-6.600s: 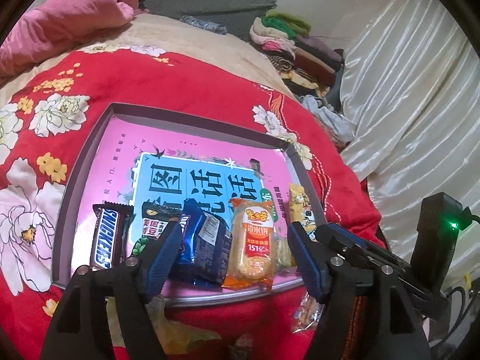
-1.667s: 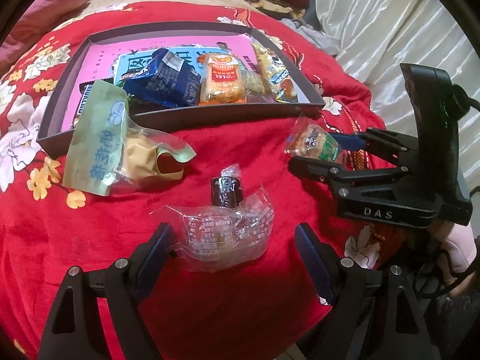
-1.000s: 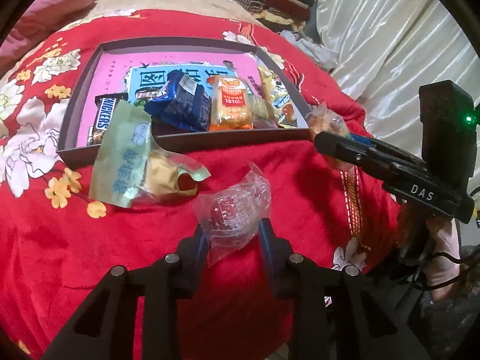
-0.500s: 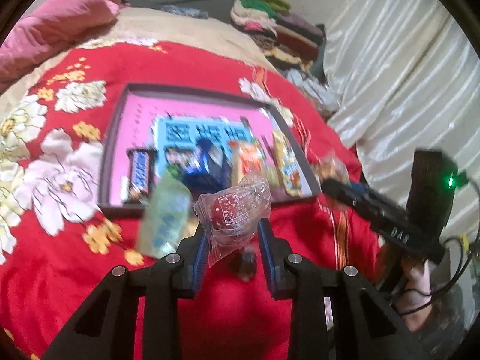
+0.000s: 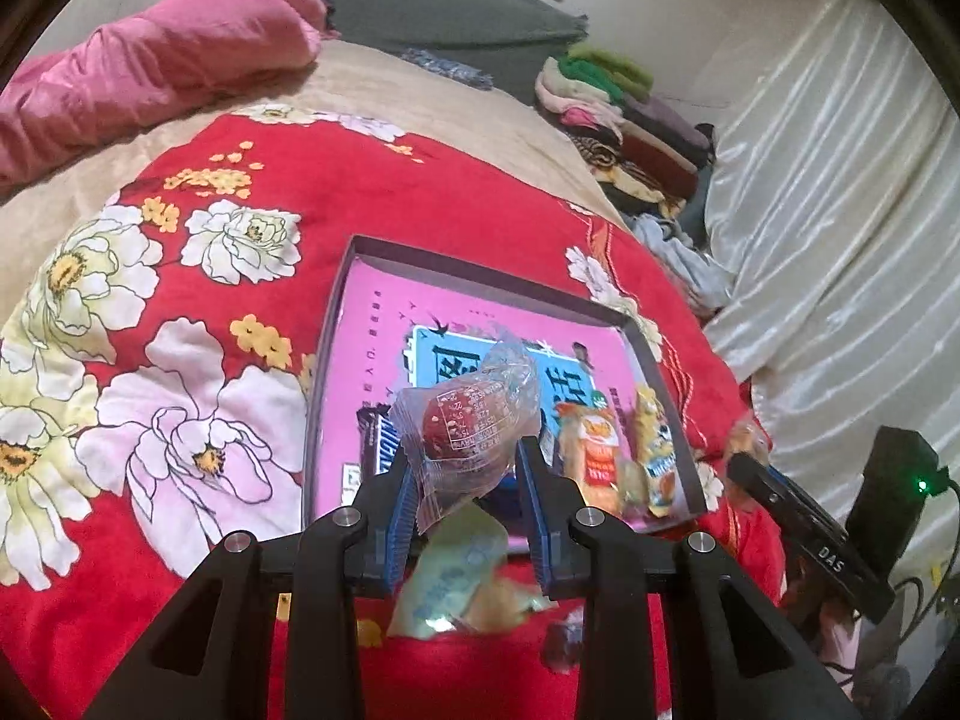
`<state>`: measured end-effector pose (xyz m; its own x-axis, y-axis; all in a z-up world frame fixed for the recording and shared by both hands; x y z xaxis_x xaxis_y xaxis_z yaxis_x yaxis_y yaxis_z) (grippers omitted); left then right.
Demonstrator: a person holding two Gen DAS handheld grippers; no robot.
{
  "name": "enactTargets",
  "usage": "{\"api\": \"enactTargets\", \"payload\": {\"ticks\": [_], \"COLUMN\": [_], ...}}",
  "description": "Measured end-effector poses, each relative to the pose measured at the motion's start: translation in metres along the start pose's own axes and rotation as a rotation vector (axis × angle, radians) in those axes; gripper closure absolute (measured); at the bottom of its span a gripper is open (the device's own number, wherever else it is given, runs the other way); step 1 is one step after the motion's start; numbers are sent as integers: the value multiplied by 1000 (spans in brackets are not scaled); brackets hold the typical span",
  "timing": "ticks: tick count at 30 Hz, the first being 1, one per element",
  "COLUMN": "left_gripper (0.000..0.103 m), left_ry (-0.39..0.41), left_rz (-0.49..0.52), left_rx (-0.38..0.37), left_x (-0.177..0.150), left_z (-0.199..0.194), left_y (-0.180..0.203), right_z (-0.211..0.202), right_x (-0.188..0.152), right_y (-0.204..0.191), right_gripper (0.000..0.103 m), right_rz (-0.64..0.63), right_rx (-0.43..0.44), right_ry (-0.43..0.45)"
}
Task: Organize snacks
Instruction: 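Lift the clear bag over the tray with the left tool while the right tool carries the green-label bag, then lower the clear bag into the tray with the left tool while the right tool lowers the green-label bag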
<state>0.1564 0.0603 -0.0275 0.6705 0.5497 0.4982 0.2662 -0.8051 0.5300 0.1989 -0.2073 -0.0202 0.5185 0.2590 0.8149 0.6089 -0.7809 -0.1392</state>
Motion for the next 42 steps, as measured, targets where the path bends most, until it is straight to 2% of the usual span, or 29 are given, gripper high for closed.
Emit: {"api": "enactTargets", "payload": {"ticks": [5, 15, 19, 42], "left_gripper": [70, 70, 70, 68], "left_ry": [-3, -29, -28, -63], "left_rz": [-16, -29, -20, -42], "left_rx": [14, 30, 37, 43], "left_x": [3, 0, -1, -6], "left_z": [13, 34, 38, 45], "left_y": [-4, -10, -10, -17], "right_z": [3, 24, 34, 53], "right_x": [4, 1, -5, -10], "right_y": [8, 1, 2, -4], "right_gripper": [60, 60, 60, 58], "right_rz": [21, -25, -21, -85], "right_rx": [-26, -33, -42, -74], "right_ry": [9, -59, -103, -162]}}
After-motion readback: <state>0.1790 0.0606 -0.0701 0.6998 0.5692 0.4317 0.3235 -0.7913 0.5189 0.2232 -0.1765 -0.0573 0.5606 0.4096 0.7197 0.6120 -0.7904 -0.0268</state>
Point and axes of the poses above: each gripper's, at about its wrist camera, not at the fingertips, and z roughly the way its jaws point, y to its right, x to its top, the point moved 4 cm from there along z, roughly the way its jaws point, and after that the axes turned 11 degrees about -z, right-handed, at the moved point
